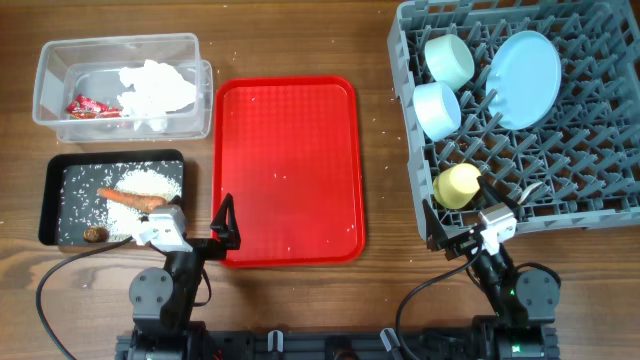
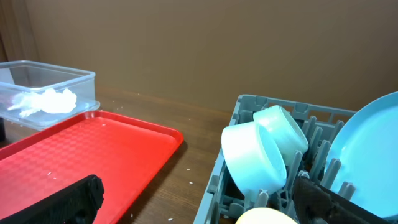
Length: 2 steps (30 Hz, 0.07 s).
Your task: Sort waste into correct bins and load items into the dishwasher rack
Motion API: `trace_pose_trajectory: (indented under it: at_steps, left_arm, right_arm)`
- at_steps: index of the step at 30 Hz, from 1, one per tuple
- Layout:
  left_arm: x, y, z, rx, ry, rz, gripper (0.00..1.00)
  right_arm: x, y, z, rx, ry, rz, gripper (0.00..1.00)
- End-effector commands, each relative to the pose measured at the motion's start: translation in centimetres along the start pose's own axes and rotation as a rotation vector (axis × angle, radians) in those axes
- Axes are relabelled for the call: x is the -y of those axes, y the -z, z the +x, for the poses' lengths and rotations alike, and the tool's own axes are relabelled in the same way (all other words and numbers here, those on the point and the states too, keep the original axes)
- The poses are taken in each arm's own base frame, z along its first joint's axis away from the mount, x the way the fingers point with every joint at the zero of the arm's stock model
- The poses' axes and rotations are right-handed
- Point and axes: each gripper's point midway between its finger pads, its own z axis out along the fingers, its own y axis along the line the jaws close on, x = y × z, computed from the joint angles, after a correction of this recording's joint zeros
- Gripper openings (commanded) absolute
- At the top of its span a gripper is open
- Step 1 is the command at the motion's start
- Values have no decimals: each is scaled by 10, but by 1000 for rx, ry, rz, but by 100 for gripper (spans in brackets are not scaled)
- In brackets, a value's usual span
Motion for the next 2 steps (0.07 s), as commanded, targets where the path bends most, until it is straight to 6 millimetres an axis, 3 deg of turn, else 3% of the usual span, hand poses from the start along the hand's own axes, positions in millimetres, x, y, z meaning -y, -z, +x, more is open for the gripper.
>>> trace_pose_trajectory:
  at_steps: [1, 2]
  left_arm:
    - [0, 0, 0, 5, -17, 4, 100]
    - [0, 0, 0, 5, -17, 4, 100]
  right_arm:
    - [-2, 0, -1, 6, 11, -11, 100]
    - [-2, 0, -1, 6, 10, -11, 100]
